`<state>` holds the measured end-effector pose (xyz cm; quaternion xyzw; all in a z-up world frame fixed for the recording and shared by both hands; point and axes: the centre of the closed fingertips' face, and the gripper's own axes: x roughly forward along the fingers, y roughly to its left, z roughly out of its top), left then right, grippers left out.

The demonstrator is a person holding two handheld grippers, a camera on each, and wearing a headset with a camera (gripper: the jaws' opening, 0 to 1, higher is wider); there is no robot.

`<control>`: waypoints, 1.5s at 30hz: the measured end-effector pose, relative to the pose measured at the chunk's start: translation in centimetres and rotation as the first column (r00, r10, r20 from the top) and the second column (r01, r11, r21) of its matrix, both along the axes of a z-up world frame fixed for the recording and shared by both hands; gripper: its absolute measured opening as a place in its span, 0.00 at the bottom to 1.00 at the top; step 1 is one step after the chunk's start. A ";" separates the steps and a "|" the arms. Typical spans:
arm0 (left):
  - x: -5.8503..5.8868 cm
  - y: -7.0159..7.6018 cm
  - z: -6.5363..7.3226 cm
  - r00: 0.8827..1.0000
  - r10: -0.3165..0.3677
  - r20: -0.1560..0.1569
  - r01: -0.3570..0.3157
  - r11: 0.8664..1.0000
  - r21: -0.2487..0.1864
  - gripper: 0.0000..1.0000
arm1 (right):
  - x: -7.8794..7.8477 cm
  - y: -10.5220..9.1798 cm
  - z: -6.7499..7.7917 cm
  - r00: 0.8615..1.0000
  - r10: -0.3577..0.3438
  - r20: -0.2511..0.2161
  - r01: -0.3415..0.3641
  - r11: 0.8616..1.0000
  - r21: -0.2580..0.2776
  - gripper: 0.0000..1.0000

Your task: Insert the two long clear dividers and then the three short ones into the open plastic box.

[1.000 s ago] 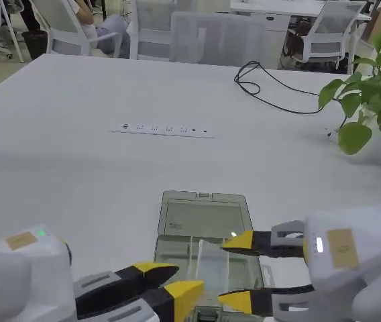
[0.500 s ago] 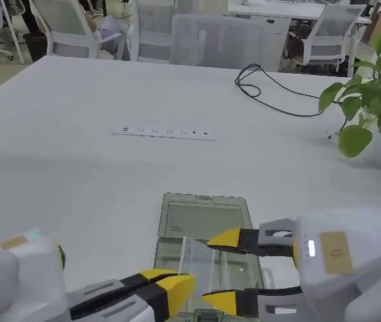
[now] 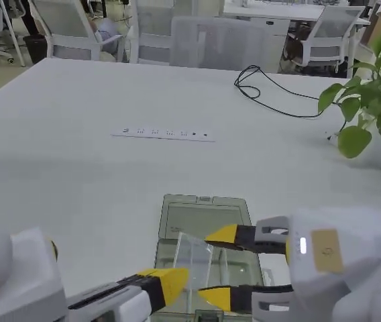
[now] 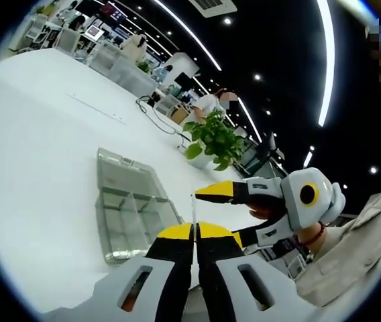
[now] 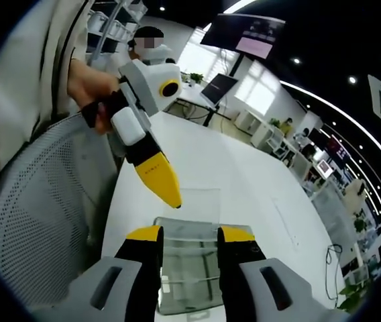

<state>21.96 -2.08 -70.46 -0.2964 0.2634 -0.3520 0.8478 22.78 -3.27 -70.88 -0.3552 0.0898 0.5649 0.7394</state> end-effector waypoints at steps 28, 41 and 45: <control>-2.1 -0.7 -0.7 0.771 -0.565 0.294 0.341 0.757 0.558 0.00 | -1.0 -0.8 1.4 0.943 0.046 -0.329 0.014 0.984 0.176 0.29; -4.7 -2.3 -0.2 0.626 -0.704 0.336 0.447 0.677 0.585 0.00 | -4.9 -0.8 1.1 0.870 0.222 -0.440 -0.151 0.970 0.192 0.18; -5.1 -2.5 0.0 0.596 -0.726 0.343 0.465 0.660 0.589 0.00 | -5.8 -0.9 0.9 0.851 0.257 -0.458 -0.189 0.963 0.191 0.14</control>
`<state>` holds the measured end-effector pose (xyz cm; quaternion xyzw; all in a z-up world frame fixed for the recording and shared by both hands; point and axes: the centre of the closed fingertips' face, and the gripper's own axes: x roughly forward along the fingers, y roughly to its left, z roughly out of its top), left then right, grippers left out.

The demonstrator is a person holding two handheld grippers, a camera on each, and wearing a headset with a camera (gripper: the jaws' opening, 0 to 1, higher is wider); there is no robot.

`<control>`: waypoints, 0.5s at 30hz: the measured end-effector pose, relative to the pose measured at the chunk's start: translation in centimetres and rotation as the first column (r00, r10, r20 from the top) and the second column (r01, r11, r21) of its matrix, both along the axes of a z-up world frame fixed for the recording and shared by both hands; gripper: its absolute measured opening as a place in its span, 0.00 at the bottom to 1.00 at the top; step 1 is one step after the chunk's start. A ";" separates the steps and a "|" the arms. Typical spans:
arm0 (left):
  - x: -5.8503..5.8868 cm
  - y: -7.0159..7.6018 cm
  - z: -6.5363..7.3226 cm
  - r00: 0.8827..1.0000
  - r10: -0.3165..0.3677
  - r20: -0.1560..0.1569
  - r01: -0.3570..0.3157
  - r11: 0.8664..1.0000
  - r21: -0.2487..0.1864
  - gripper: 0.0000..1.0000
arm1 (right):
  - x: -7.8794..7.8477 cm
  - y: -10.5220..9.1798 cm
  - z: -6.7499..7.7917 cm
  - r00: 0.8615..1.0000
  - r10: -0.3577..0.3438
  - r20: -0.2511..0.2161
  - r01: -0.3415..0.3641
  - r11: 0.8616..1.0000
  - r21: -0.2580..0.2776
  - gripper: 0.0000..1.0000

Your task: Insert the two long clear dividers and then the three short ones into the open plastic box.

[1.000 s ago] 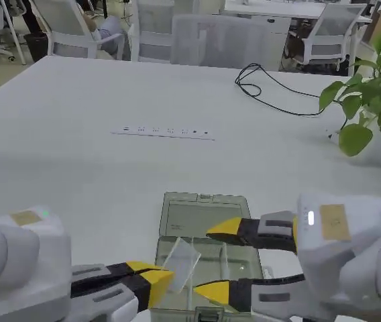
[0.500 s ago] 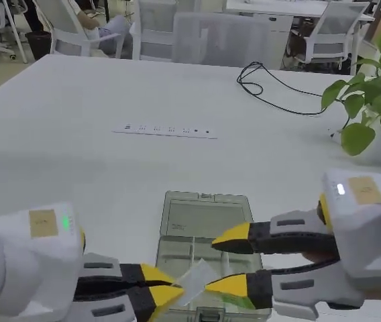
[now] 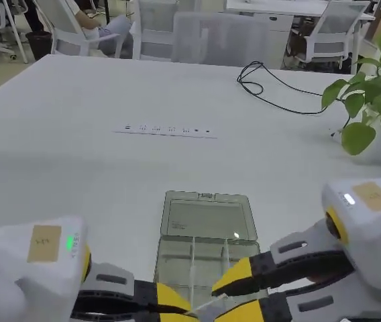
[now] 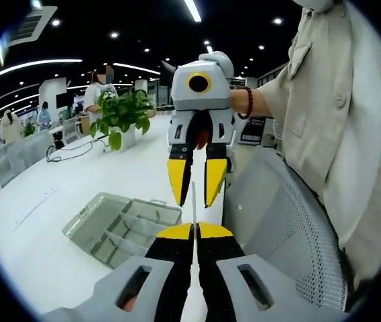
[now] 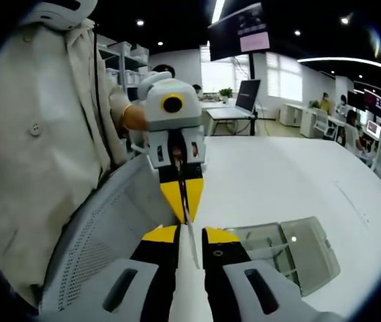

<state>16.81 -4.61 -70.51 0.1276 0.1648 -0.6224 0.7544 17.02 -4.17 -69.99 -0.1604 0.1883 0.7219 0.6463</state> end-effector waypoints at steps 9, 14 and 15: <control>-0.8 -0.6 1.0 0.999 -0.048 0.012 0.048 0.998 -0.038 0.00 | -0.9 0.1 -0.1 1.000 0.029 -0.011 -0.029 1.000 0.007 0.07; -1.0 -0.7 1.0 0.999 -0.051 0.005 0.051 0.998 -0.041 0.00 | -1.1 0.2 -0.1 0.999 0.034 -0.001 -0.034 0.999 0.008 0.03; -1.0 -0.7 1.1 0.999 -0.047 0.005 0.048 0.998 -0.041 0.00 | -1.1 0.2 -0.1 0.999 0.032 0.004 -0.032 0.999 0.008 0.03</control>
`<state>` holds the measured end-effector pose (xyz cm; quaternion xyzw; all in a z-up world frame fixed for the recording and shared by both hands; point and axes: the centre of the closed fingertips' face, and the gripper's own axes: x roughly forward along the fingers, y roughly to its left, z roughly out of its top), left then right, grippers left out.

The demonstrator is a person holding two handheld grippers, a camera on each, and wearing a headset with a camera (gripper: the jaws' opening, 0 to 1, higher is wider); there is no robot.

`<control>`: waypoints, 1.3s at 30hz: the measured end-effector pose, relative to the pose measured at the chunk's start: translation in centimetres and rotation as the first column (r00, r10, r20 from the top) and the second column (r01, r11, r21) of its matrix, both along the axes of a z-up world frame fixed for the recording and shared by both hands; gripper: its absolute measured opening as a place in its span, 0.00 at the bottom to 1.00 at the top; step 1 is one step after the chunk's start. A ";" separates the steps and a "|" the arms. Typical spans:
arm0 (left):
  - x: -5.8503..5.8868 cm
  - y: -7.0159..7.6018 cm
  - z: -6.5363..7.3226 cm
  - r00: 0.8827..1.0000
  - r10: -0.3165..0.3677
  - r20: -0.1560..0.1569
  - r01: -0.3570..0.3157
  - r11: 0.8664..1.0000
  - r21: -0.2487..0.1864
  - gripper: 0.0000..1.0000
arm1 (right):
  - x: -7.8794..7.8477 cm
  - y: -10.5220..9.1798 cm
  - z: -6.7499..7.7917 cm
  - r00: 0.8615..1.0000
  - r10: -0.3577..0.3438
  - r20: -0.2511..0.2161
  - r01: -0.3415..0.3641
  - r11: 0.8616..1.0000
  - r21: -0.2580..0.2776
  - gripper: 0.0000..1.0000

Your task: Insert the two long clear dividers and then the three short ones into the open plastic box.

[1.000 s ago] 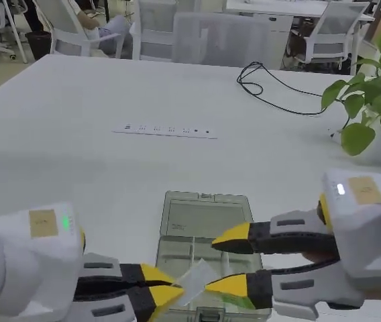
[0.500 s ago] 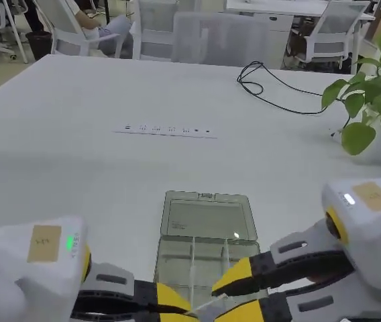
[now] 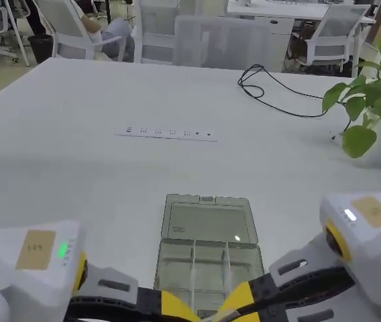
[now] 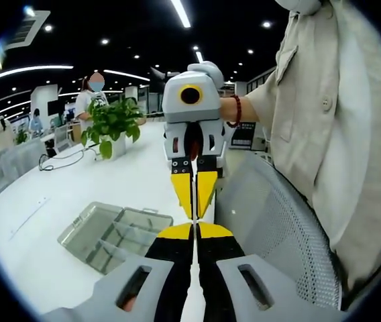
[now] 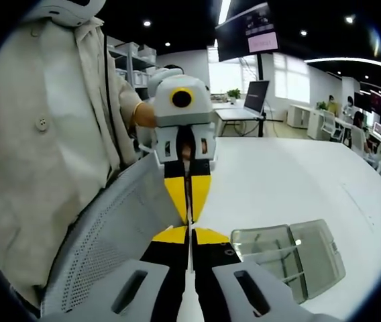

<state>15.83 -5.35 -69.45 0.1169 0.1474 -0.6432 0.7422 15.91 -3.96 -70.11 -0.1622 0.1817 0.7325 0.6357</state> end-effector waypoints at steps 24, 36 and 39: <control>1.7 1.1 -0.5 0.987 0.158 -0.041 -0.160 0.986 -0.050 0.20 | 2.0 0.3 0.3 0.996 -0.076 0.040 0.076 0.997 0.018 0.02; 3.6 2.2 -0.8 0.960 0.277 -0.038 -0.279 0.956 -0.091 0.35 | 4.3 0.6 0.1 0.987 -0.157 0.042 0.156 0.988 0.019 0.02; 4.0 2.4 -1.1 0.953 0.302 -0.040 -0.304 0.948 -0.094 0.39 | 5.1 0.4 -0.5 0.982 -0.181 0.059 0.182 0.983 -0.008 0.02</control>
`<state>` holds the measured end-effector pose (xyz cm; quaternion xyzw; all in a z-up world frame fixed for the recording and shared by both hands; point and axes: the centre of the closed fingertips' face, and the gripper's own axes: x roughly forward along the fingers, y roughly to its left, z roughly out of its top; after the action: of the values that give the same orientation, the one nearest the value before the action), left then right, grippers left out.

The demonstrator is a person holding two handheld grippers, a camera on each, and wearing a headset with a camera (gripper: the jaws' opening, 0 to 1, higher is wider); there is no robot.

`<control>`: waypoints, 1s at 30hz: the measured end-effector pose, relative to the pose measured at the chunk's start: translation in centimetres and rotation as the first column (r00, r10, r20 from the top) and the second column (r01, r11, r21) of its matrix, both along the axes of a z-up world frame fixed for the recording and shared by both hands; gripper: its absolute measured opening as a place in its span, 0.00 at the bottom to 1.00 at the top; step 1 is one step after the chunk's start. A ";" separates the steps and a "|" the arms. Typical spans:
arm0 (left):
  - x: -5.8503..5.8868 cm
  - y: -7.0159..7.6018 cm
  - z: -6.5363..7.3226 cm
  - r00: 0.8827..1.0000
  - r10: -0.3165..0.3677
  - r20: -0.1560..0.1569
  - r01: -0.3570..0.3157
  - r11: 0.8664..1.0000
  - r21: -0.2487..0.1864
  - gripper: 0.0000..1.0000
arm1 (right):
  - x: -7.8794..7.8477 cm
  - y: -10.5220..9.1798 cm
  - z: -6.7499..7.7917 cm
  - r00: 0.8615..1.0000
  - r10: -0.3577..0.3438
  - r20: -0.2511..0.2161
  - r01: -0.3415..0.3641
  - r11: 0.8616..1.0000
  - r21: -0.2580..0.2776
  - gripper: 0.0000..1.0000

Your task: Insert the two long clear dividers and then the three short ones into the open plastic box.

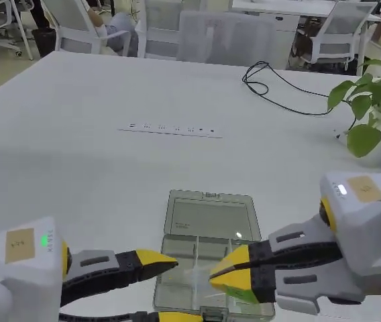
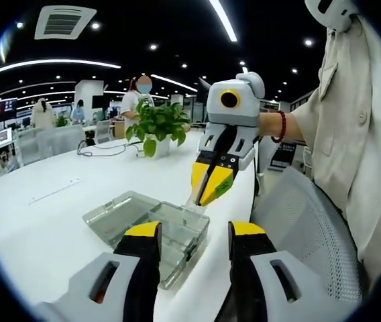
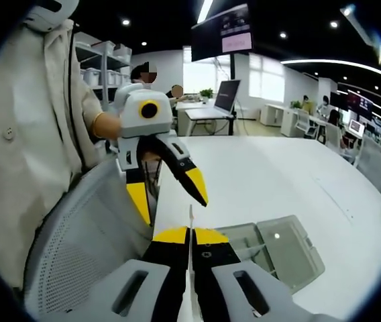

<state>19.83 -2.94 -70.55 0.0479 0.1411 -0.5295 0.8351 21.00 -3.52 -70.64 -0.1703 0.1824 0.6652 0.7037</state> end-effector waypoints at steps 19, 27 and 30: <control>2.1 1.0 -1.8 0.994 0.108 -0.012 -0.108 0.994 0.002 0.61 | 4.5 0.1 -2.7 0.992 -0.126 0.027 0.128 0.990 -0.066 0.02; 2.5 1.2 -2.4 0.992 0.128 -0.021 -0.128 0.992 0.000 0.68 | 5.7 0.5 -3.8 0.987 -0.158 0.016 0.158 0.983 -0.088 0.02; 2.6 1.2 -2.5 0.991 0.129 -0.021 -0.129 0.992 0.005 0.69 | 6.0 0.6 -4.1 0.987 -0.162 0.010 0.162 0.982 -0.094 0.02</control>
<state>22.45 -1.76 -73.08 0.0343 0.1537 -0.4745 0.8661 26.97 -2.89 -74.74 -0.1886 0.2261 0.5961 0.7470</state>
